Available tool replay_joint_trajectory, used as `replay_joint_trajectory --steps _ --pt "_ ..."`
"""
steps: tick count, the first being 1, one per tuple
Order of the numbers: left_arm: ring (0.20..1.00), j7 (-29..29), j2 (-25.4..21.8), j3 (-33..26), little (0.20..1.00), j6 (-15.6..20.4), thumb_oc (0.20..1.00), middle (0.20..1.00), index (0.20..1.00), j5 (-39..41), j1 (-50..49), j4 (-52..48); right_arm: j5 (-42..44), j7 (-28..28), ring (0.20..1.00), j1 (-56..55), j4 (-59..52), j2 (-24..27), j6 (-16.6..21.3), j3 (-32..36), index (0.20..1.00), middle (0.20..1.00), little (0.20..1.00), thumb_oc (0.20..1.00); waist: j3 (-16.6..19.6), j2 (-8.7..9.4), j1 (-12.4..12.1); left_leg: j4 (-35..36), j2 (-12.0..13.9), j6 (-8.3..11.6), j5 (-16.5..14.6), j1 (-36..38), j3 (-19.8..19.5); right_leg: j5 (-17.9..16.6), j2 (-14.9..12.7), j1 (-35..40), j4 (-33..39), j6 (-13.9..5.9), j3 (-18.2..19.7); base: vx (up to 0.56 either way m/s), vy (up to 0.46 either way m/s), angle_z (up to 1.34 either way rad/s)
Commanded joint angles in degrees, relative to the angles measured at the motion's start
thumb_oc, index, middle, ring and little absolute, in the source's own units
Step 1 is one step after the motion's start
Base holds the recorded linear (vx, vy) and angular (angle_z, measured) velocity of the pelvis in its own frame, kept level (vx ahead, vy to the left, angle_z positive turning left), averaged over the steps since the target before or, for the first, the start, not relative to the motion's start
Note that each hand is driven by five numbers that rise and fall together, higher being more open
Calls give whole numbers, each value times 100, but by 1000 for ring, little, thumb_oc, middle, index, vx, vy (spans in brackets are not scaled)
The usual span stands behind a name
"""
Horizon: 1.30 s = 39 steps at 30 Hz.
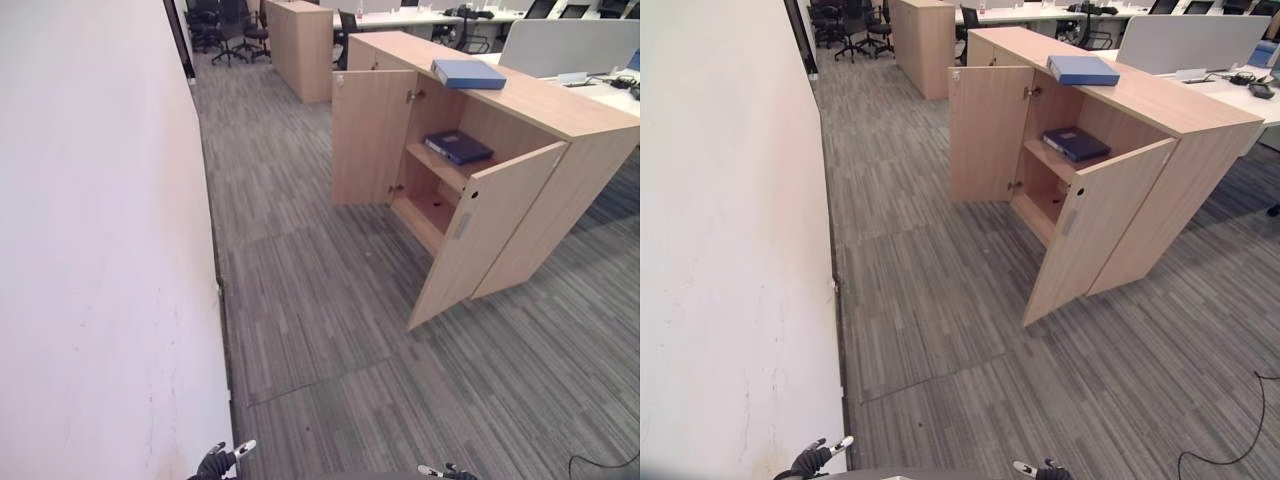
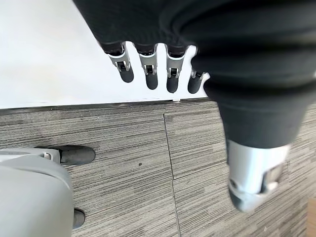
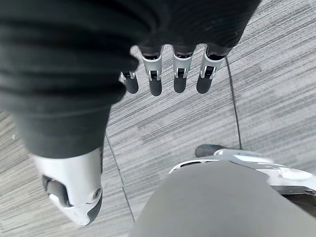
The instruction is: Put the empty folder in the office cabinet
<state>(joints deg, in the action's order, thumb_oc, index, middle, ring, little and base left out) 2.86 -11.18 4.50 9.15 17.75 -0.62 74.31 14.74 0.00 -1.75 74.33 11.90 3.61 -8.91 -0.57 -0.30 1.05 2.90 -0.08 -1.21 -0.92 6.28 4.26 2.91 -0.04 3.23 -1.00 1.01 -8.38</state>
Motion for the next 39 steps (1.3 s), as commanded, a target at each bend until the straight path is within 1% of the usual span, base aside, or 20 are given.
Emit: replay_joint_trajectory --steps 1,5,8,11,17,31,33,39 --pt "1000 21 39 -113 1000 158 1000 1000 1000 131 205 165 212 -19 1000 307 333 -100 107 -200 1000 1000 1000 1000 -15 169 32 210 41 166 45 -25 137 -218 -272 451 600 -458 -110 0 0 0" --pt "1000 186 40 49 1000 258 1000 1000 1000 -94 218 33 218 2 1000 301 324 -138 119 -248 1000 1000 1000 1000 -7 165 26 210 44 171 37 -3 132 -197 -277 479 600 -451 -123 0 0 0" --pt "1000 202 61 96 1000 298 1000 1000 1000 -34 233 -70 245 24 1000 305 319 -171 143 -264 1000 1000 1000 1000 -19 180 15 210 43 172 39 2 107 -190 -269 492 600 -451 -134 0 0 0" --pt "1000 4 91 40 1000 246 1000 1000 1000 249 209 -40 248 3 1000 309 344 -176 150 -277 1000 1000 1000 1000 -29 177 14 210 43 176 41 4 105 -187 -260 495 600 -452 -135 0 0 0" --pt "1000 -185 63 56 1000 221 1000 1000 1000 317 187 -13 234 -118 1000 326 412 -156 90 -305 1000 1000 1000 1000 -1 175 8 210 44 182 25 40 97 -187 -255 527 600 -444 -131 0 0 0" --pt "1000 -181 49 171 1000 217 1000 1000 1000 -27 133 126 298 -207 1000 319 523 -192 47 -319 1000 1000 1000 1000 22 201 -30 210 49 188 23 86 41 -163 -251 598 600 -432 -173 0 0 0" --pt "1000 -176 41 270 1000 218 1000 1000 1000 -124 142 88 268 -199 1000 340 472 -183 62 -368 1000 1000 1000 1000 11 200 -31 210 49 192 23 87 35 -168 -247 593 600 -429 -178 -7 -3 2" --pt "1000 -205 32 302 1000 182 1000 1000 1000 -210 139 139 132 -211 1000 349 461 -189 15 -467 1000 1000 1000 1000 -6 211 -31 210 61 204 22 86 35 -161 -239 596 600 -419 -175 0 0 0"
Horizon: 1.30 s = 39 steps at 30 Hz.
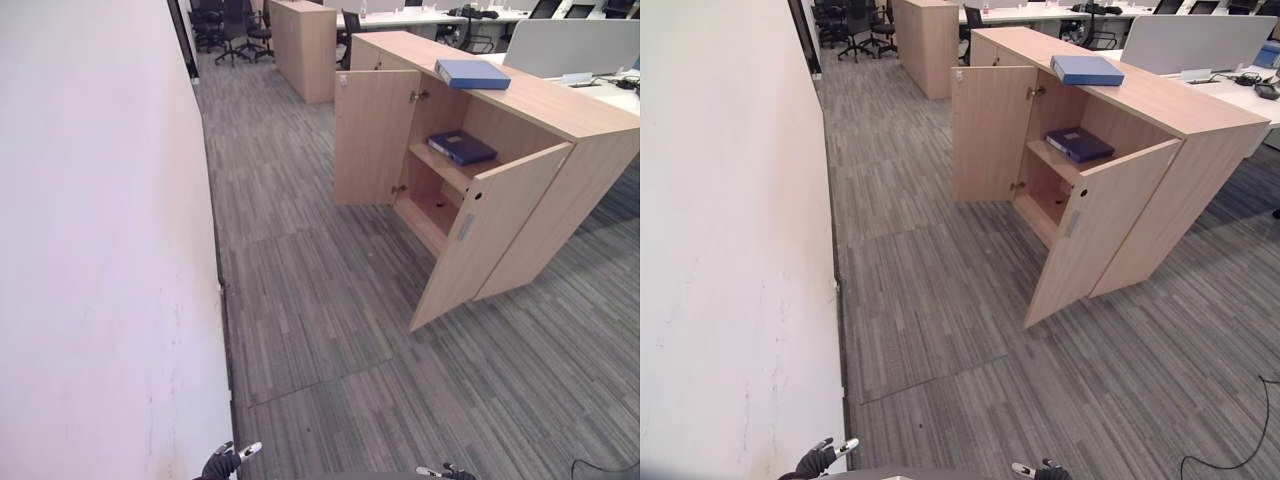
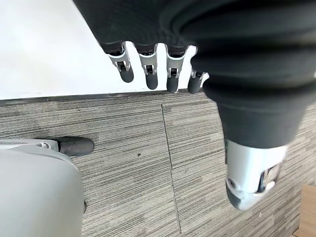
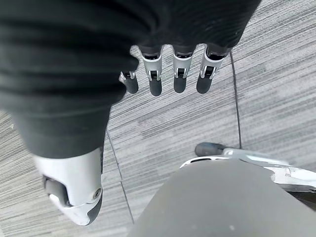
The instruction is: Put the empty folder in the office cabinet
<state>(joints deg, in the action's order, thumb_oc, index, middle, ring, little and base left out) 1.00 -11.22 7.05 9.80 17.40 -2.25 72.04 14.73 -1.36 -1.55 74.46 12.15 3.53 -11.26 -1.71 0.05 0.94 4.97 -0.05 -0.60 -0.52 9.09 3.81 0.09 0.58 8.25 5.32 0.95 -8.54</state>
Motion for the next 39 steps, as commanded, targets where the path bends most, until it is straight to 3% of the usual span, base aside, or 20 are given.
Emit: replay_joint_trajectory --steps 1,20,24,25,26,27,29,31,32,35,36,38,39 --pt "1000 -17 29 52 1000 116 1000 1000 1000 -187 303 370 117 -76 1000 330 445 -215 18 -245 1000 1000 1000 1000 104 180 -23 3 59 143 -19 -193 74 124 -299 97 -32 -410 -160 0 0 0" --pt "1000 25 -75 104 1000 127 1000 1000 1000 -217 363 240 79 -183 1000 442 381 -224 -28 -434 1000 1000 1000 1000 -24 230 -77 3 80 167 36 -295 -58 148 -224 24 -32 -357 -246 7 -23 3" --pt "1000 37 -117 116 1000 139 1000 1000 1000 -176 403 219 102 -205 1000 489 382 -210 -16 -444 1000 1000 1000 1000 -134 287 -104 3 181 239 87 -336 -71 170 -164 -4 -32 -310 -234 6 -88 4" --pt "1000 45 -144 115 1000 148 1000 1000 1000 -139 434 214 133 -220 1000 509 372 -211 -2 -423 1000 1000 1000 1000 -215 345 -107 -270 253 322 30 -469 -16 208 -174 -38 -120 -269 -229 -71 -194 7" --pt "1000 57 -164 110 1000 166 1000 1000 1000 -64 450 179 200 -244 1000 484 320 -219 23 -428 1000 1000 1000 1000 -383 439 -127 -1101 439 419 -97 -874 178 324 -175 -44 -311 -156 -253 -70 -154 14" --pt "1000 57 -164 111 1000 166 1000 1000 1000 -64 451 179 200 -244 1000 485 321 -219 23 -428 1000 1000 1000 1000 -378 437 -125 -1124 442 420 -108 -892 174 325 -173 -52 -314 -155 -254 -60 -167 21" --pt "1000 107 -151 102 1000 184 1000 1000 1000 -67 472 150 224 -217 1000 496 377 -227 18 -429 1000 1000 1000 1000 -541 492 -210 -2125 555 402 58 -1422 227 368 -136 24 -344 -50 -317 2 -138 18" --pt "1000 125 -100 48 1000 197 1000 1000 1000 69 464 135 231 -167 1000 521 502 -175 -16 -353 1000 1000 1000 1000 -651 451 -249 -2757 611 367 419 -1999 206 424 -81 143 -253 3 -430 100 -97 21" --pt "1000 134 -87 -60 1000 216 1000 1000 1000 200 447 131 247 -168 1000 515 538 -156 -29 -297 1000 1000 1000 1000 -659 447 -297 -2619 595 395 416 -2350 237 495 -89 256 -145 -32 -409 119 -33 25" --pt "1000 148 -79 -127 1000 229 1000 1000 1000 286 415 124 240 -164 1000 509 544 -139 -32 -278 1000 1000 1000 1000 -613 440 -321 -2184 532 334 547 -2456 303 498 -121 216 -109 -44 -421 164 51 4" --pt "1000 141 -62 -179 1000 228 1000 1000 1000 294 345 144 188 -166 1000 494 565 -118 -35 -269 1000 1000 1000 1000 -534 319 -376 -1309 466 425 905 -2400 293 574 -104 301 -67 -77 -409 281 125 11" --pt "1000 139 -17 -243 1000 226 1000 1000 1000 269 215 218 119 -158 1000 459 587 -80 -34 -233 1000 1000 1000 1000 -463 155 -443 -239 478 527 1162 -2458 343 743 -125 537 -60 -129 -341 472 216 15" --pt "1000 133 9 -295 1000 217 1000 1000 1000 274 156 264 83 -168 1000 432 598 -71 -37 -203 1000 1000 1000 1000 -430 110 -458 -27 511 573 1228 -2482 413 825 -146 662 -64 -157 -311 356 164 16"
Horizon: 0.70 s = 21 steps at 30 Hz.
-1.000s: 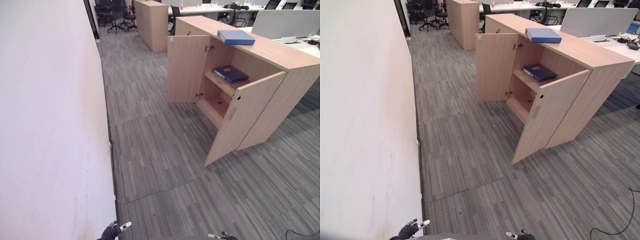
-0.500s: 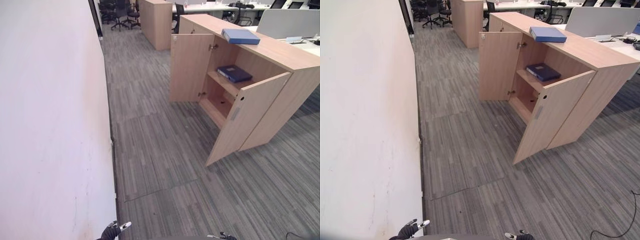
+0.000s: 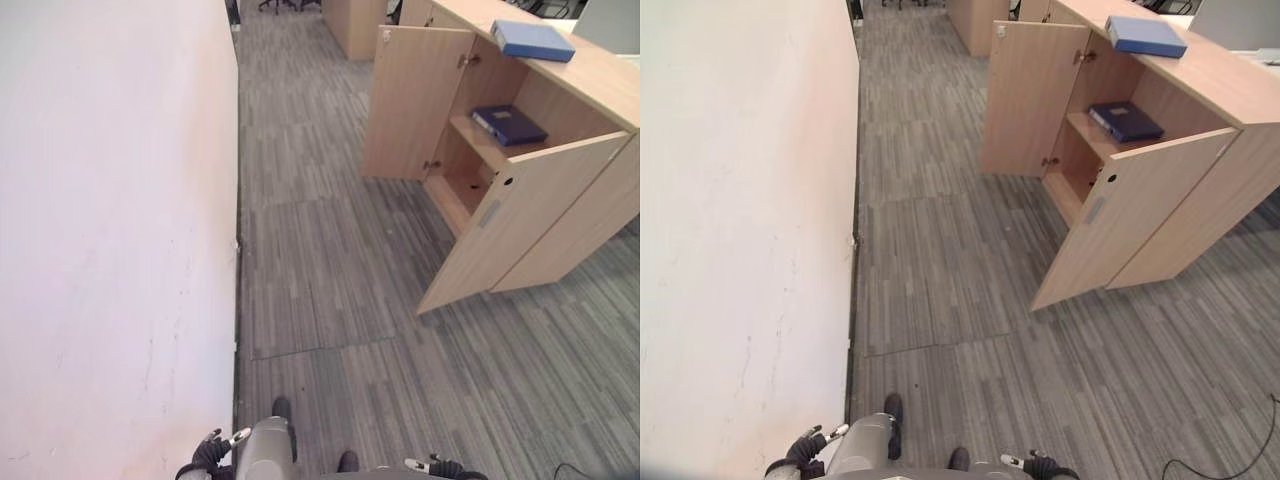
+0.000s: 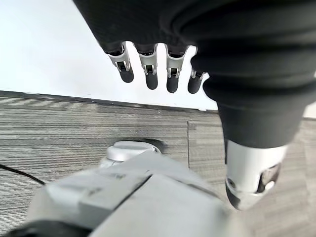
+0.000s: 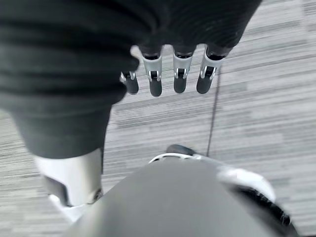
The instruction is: Put the empty folder in the office cabinet
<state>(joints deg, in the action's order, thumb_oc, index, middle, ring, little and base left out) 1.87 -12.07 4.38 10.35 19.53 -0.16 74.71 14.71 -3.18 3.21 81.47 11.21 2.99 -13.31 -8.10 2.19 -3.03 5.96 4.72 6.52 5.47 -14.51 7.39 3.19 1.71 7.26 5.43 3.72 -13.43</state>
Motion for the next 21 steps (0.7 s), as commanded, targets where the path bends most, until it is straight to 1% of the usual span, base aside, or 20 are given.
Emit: replay_joint_trajectory --steps 1,2,3,4,5,6,8,9,10,11,12,13,14,15,16,17,18,19,20,21 --pt "1000 45 93 -28 1000 162 1000 1000 1000 61 -55 -3 85 14 1000 -46 -105 24 16 2 1000 1000 1000 1000 205 -98 -66 -122 30 -139 627 -111 63 518 -266 767 -75 -436 182 530 259 -10" --pt "1000 16 140 -180 1000 145 1000 1000 1000 70 -216 158 -63 -30 1000 -171 -50 7 4 71 1000 1000 1000 1000 398 -196 -105 -96 109 -110 718 -50 106 640 -354 991 -126 -543 252 516 264 -21" --pt "1000 0 134 -204 1000 147 1000 1000 1000 64 -230 176 -134 -53 1000 -194 -19 8 -15 72 1000 1000 1000 1000 475 -216 -109 -96 98 -99 838 -10 114 661 -414 1008 -161 -575 266 515 264 -42" --pt "1000 0 133 -204 1000 148 1000 1000 1000 64 -230 176 -134 -53 1000 -194 -19 8 -15 72 1000 1000 1000 1000 476 -214 -111 -96 97 -99 837 -10 117 663 -416 1006 -163 -575 268 384 233 -51" --pt "1000 -29 98 -247 1000 145 1000 1000 1000 27 -255 196 -236 -75 1000 -238 86 3 -57 113 1000 1000 1000 1000 635 -182 -150 -96 -21 -178 823 99 136 656 -601 1018 -228 -691 266 265 163 -49" --pt "1000 -29 97 -247 1000 145 1000 1000 1000 27 -257 196 -237 -75 1000 -240 86 2 -57 113 1000 1000 1000 1000 637 -176 -154 -96 -26 -179 819 102 142 659 -608 1019 -228 -694 268 426 263 -42" --pt "1000 -32 39 -262 1000 154 1000 1000 1000 -32 -252 207 -351 -119 1000 -299 148 -11 -80 127 1000 1000 1000 1000 767 -105 -172 -96 -234 -302 711 253 165 515 -901 1027 -402 -878 209 371 248 -17" --pt "1000 -27 7 -271 1000 163 1000 1000 1000 -40 -237 177 -420 -127 1000 -310 137 -8 -87 104 1000 1000 1000 1000 804 -68 -188 -96 -367 -403 612 340 194 330 -1085 985 -626 -977 213 411 324 -7" --pt "1000 -24 -8 -259 1000 173 1000 1000 1000 -53 -230 145 -467 -126 1000 -319 118 2 -86 102 1000 1000 1000 1000 829 -33 -205 -96 -517 -512 499 431 232 70 -1296 915 -944 -1076 177 454 459 -5" --pt "1000 -34 -38 -193 1000 172 1000 1000 1000 -100 -181 92 -460 -105 1000 -264 74 66 -86 119 1000 1000 1000 1000 797 -39 -208 -96 -791 -740 268 684 253 -533 -1651 539 -1943 -1146 121 323 353 -2" --pt "1000 -34 -36 -193 1000 172 1000 1000 1000 -100 -181 93 -460 -105 1000 -263 74 68 -86 119 1000 1000 1000 1000 806 -48 -213 -96 -780 -739 270 673 255 -543 -1640 527 -1936 -1144 126 275 359 -3" --pt "1000 -24 -51 -126 1000 167 1000 1000 1000 -157 -156 75 -435 -96 1000 -225 39 99 -85 146 1000 1000 1000 1000 754 -53 -185 -96 -944 -864 148 835 225 -926 -1820 356 -2495 -1146 104 167 243 5" --pt "1000 -21 -58 -82 1000 160 1000 1000 1000 -201 -134 64 -404 -81 1000 -192 8 121 -83 162 1000 1000 1000 1000 709 -73 -163 -96 -1050 -951 60 952 195 -1209 -1954 194 -2958 -1123 93 293 370 -2" --pt "1000 -6 -82 -21 1000 150 1000 1000 1000 -229 -108 39 -366 -73 1000 -153 -54 128 -81 148 1000 1000 1000 1000 623 -34 -118 -96 -1269 -1045 -131 1165 111 -1502 -2193 89 -3429 -1212 98 322 417 37" --pt "1000 4 -101 66 1000 142 1000 1000 1000 -266 -51 4 -362 -58 1000 -78 -158 82 -68 64 1000 1000 1000 1000 535 -124 -82 -96 -1352 -1177 -318 1415 7 -1707 -2426 -208 -4005 -1197 -101 319 366 60" --pt "1000 0 -108 90 1000 145 1000 1000 1000 -274 -21 -2 -333 -62 1000 -56 -225 61 -56 33 1000 1000 1000 1000 485 -133 -37 -96 -1373 -1204 -428 1543 -18 -1582 -2486 -402 -4207 -1185 -121 194 238 71" --pt "1000 0 -108 90 1000 145 1000 1000 1000 -274 -21 -2 -333 -62 1000 -56 -225 61 -56 33 1000 1000 1000 1000 485 -133 -37 -96 -1373 -1204 -428 1543 -18 -1582 -2486 -402 -4207 -1185 -121 174 67 43" --pt "1000 -31 -84 98 1000 135 1000 1000 1000 -263 -20 28 -201 -98 1000 -42 -351 42 -18 45 1000 1000 1000 1000 404 -244 69 -96 -1251 -1176 -451 1705 -104 -1004 -2278 -709 -4096 -995 -179 100 -3 32" --pt "1000 -32 -82 97 1000 136 1000 1000 1000 -263 -19 29 -199 -98 1000 -42 -352 44 -19 44 1000 1000 1000 1000 401 -247 70 -96 -1243 -1168 -454 1709 -106 -992 -2272 -702 -4095 -982 -188 149 -27 37" --pt "1000 -48 -74 96 1000 129 1000 1000 1000 -272 -9 60 -112 -112 1000 -35 -371 28 -16 66 1000 1000 1000 1000 352 -309 113 -96 -1153 -1136 -474 1791 -141 -675 -2134 -829 -3898 -890 -239 139 -105 61"
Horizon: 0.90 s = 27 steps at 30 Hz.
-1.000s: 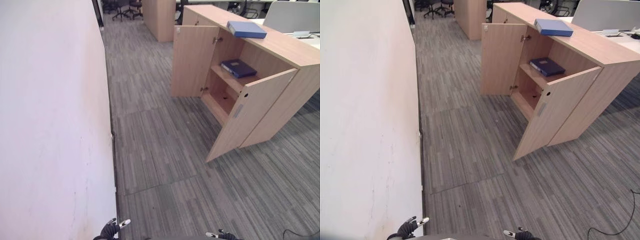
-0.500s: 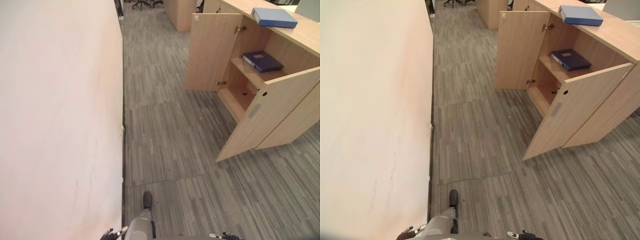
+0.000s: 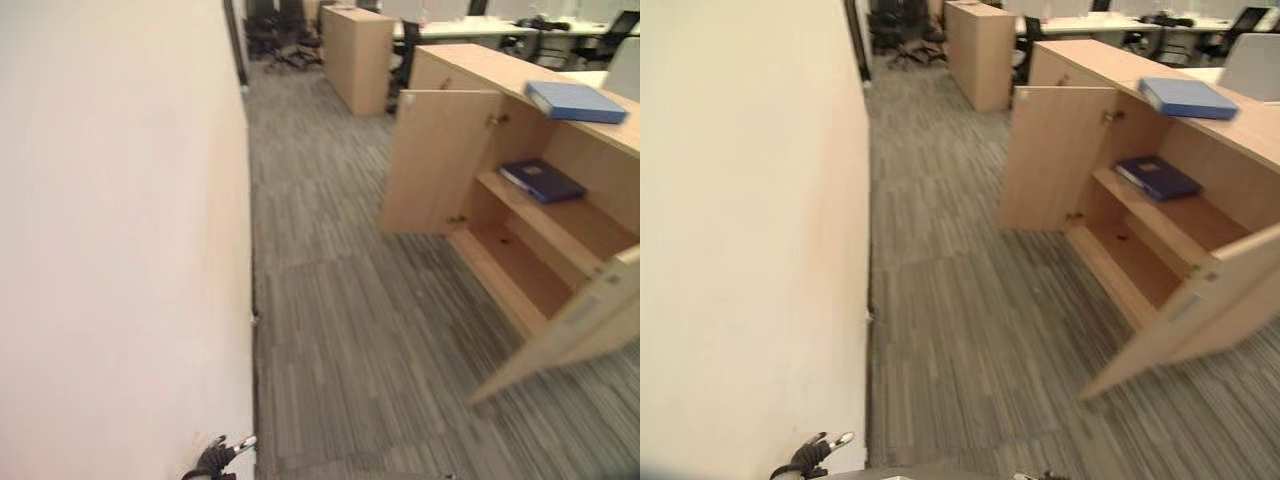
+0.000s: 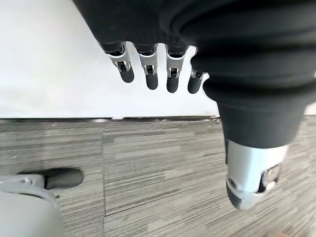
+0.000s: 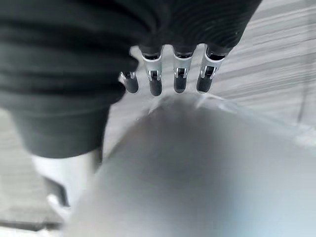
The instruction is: Put the empty folder in the office cabinet
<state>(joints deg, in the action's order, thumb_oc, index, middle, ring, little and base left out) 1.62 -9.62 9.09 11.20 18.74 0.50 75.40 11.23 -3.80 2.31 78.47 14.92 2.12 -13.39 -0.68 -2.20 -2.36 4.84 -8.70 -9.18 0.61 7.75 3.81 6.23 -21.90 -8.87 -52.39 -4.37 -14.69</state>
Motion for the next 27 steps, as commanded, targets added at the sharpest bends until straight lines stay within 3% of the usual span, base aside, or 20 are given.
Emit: replay_joint_trajectory --steps 1,2,3,4,5,6,8,10,11,14,18,19,20,23,24,25,27 --pt "1000 -56 -312 -350 1000 27 1000 1000 1000 -220 -67 38 293 -62 1000 79 -50 -361 70 79 1000 1000 1000 1000 -478 61 128 16 321 498 -39 -279 115 -694 513 678 2540 -25 -186 129 -134 51" --pt "1000 -66 -303 -331 1000 21 1000 1000 1000 -248 -66 58 307 -70 1000 102 -51 -360 60 79 1000 1000 1000 1000 -512 14 177 16 391 504 3 -274 97 -804 718 577 3137 25 -236 79 -110 44" --pt "1000 -66 -303 -331 1000 21 1000 1000 1000 -248 -66 58 307 -70 1000 103 -51 -360 60 79 1000 1000 1000 1000 -513 13 178 16 391 504 3 -273 97 -805 719 579 3139 25 -237 41 -101 15" --pt "1000 -66 -304 -323 1000 22 1000 1000 1000 -293 -84 87 342 -68 1000 123 -50 -368 59 81 1000 1000 1000 1000 -544 54 204 16 385 538 -53 -190 49 -909 892 504 3793 -51 -145 179 -161 17" --pt "1000 -39 -333 -334 1000 20 1000 1000 1000 -360 -100 129 425 -55 1000 169 -43 -368 51 104 1000 1000 1000 1000 -623 155 233 16 359 598 -168 6 18 -1286 1117 372 4760 -236 19 178 -161 17" --pt "1000 -39 -333 -334 1000 20 1000 1000 1000 -360 -98 130 425 -55 1000 170 -43 -369 51 105 1000 1000 1000 1000 -617 155 232 16 360 597 -164 -2 20 -1303 1120 373 4783 -235 18 219 -150 11" --pt "1000 10 -377 -426 1000 13 1000 1000 1000 -493 -97 214 521 -56 1000 190 -36 -395 45 158 1000 1000 1000 1000 -662 316 291 16 340 694 -351 257 -11 -1709 1337 122 5739 -473 253 241 -133 0" --pt "1000 10 -376 -426 1000 13 1000 1000 1000 -494 -97 214 522 -56 1000 190 -36 -395 45 158 1000 1000 1000 1000 -670 310 285 16 347 696 -358 269 -6 -1707 1345 132 5739 -472 256 163 -86 -5" --pt "1000 38 -405 -529 1000 -3 1000 1000 1000 -493 -116 235 490 -70 1000 166 15 -412 23 151 1000 1000 1000 1000 -647 358 273 16 358 729 -442 396 2 -1726 1347 -38 5739 -542 203 251 -130 -12" --pt "1000 61 -400 -595 1000 0 1000 1000 1000 -576 -178 280 503 -79 1000 26 53 -452 23 176 1000 1000 1000 1000 -513 453 283 16 357 761 -656 598 -58 -1824 1275 132 5739 -511 86 376 -194 5" --pt "1000 80 -328 -653 1000 -18 1000 1000 1000 -515 -189 291 538 -89 1000 -118 177 -428 23 248 1000 1000 1000 1000 -360 416 385 16 650 904 -874 897 -140 -1843 1401 323 5739 -410 3 379 -235 32" --pt "1000 74 -306 -605 1000 -15 1000 1000 1000 -486 -174 284 399 -105 1000 -167 270 -413 10 172 1000 1000 1000 1000 -332 372 397 16 885 1013 -865 1042 -121 -1634 1499 361 5581 -289 -51 228 -159 15" --pt "1000 74 -305 -605 1000 -15 1000 1000 1000 -486 -174 284 399 -105 1000 -167 270 -412 10 172 1000 1000 1000 1000 -335 368 398 16 890 1015 -868 1046 -122 -1628 1503 364 5574 -287 -54 327 -255 7" --pt "1000 80 -299 -360 1000 3 1000 1000 1000 -523 -43 149 327 -78 1000 -144 349 -288 -13 194 1000 1000 1000 1000 -357 319 486 -624 1293 1242 -550 907 -138 -1195 1642 436 5160 -49 -82 276 -264 2" --pt "1000 30 -307 -232 1000 12 1000 1000 1000 -554 -29 50 349 -71 1000 -149 401 -223 -10 237 1000 1000 1000 1000 -355 287 507 -1186 1493 1374 -220 800 -87 -957 1816 562 5045 114 -58 267 -253 7" --pt "1000 29 -309 -232 1000 12 1000 1000 1000 -553 -29 50 349 -71 1000 -148 402 -225 -10 237 1000 1000 1000 1000 -345 298 514 -1183 1481 1371 -209 784 -95 -963 1803 551 5048 112 -63 273 -265 2" --pt "1000 3 -347 -182 1000 -17 1000 1000 1000 -539 -15 -64 356 -72 1000 -126 441 -138 -24 289 1000 1000 1000 1000 -408 369 491 -2543 1628 1401 409 124 -134 -760 1900 734 4995 330 -8 176 -274 -9"
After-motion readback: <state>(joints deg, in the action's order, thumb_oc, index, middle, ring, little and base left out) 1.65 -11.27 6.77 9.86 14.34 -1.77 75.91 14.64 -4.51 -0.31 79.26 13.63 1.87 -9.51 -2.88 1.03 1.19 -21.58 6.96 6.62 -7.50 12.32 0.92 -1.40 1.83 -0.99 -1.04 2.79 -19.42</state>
